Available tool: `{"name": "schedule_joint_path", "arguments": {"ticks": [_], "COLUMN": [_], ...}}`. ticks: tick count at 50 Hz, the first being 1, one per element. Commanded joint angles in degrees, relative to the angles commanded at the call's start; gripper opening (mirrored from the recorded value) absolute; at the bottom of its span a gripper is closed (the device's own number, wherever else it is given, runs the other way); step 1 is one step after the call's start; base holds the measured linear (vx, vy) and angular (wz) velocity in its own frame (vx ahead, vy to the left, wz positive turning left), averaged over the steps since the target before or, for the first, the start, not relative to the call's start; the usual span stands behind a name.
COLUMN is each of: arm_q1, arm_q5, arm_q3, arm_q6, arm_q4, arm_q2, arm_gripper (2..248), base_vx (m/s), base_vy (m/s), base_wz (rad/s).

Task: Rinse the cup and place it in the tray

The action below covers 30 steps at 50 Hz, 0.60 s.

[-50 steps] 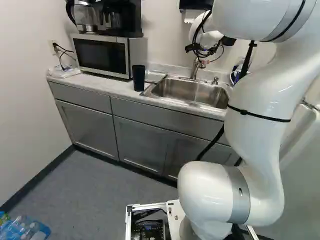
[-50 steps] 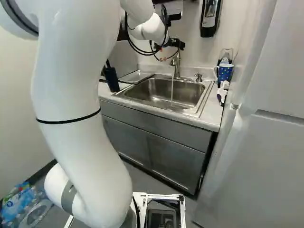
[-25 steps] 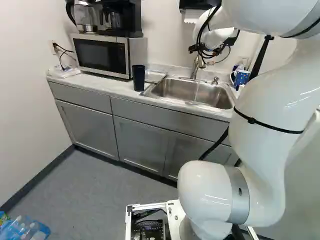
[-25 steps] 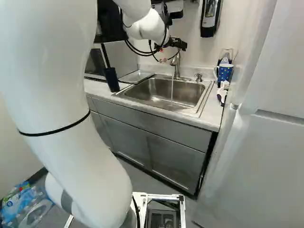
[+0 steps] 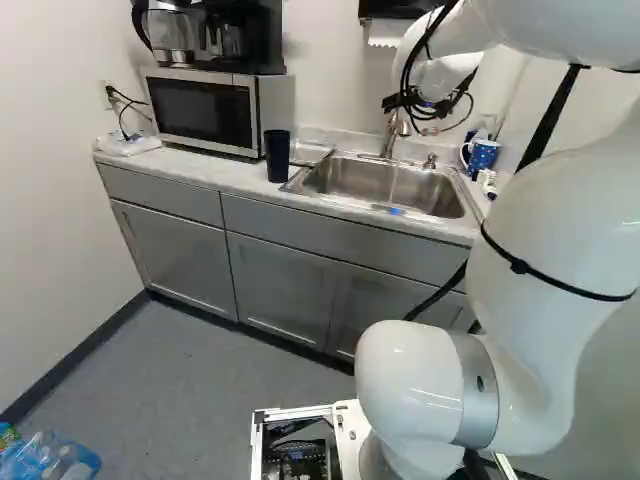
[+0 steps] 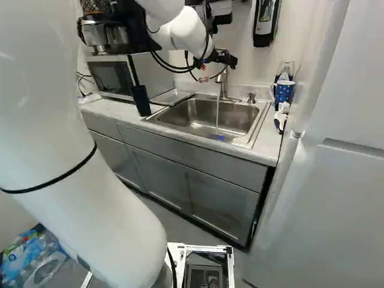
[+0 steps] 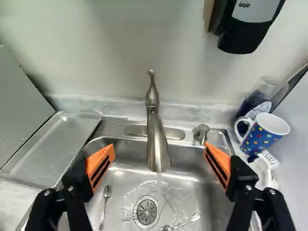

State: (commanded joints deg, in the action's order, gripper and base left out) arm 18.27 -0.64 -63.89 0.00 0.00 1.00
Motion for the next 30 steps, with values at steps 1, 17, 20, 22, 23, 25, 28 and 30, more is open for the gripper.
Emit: {"name": "schedule_joint_path", "arguments": {"ticks": [1,17,20,22,23,25,28,30], "arm_q1": [0.1,1.0,1.2,1.3,1.3,1.4,1.6,1.7], "arm_q5": [-0.2,-4.2,-5.1,-5.6,-5.9,-6.5,-7.4,-8.0], "arm_q3": [0.3,4.8,5.7,6.2,6.4,6.9,7.5,7.9], "arm_q6": [0.0,0.0,0.0,0.0,0.0,0.0,0.0,0.0], "arm_q4": [0.0,0.0,0.0,0.0,0.0,0.0,0.0,0.0], "arm_q2": [0.3,5.0,5.9,6.4,6.7,7.2,7.9,8.3], "arm_gripper": [247,247,247,247,247,247,247,247], "base_vx": [0.0,0.0,0.0,0.0,0.0,0.0,0.0,0.0], "base_vy": [0.0,0.0,0.0,0.0,0.0,0.0,0.0,0.0], "base_wz": [0.0,0.0,0.0,0.0,0.0,0.0,0.0,0.0]}}
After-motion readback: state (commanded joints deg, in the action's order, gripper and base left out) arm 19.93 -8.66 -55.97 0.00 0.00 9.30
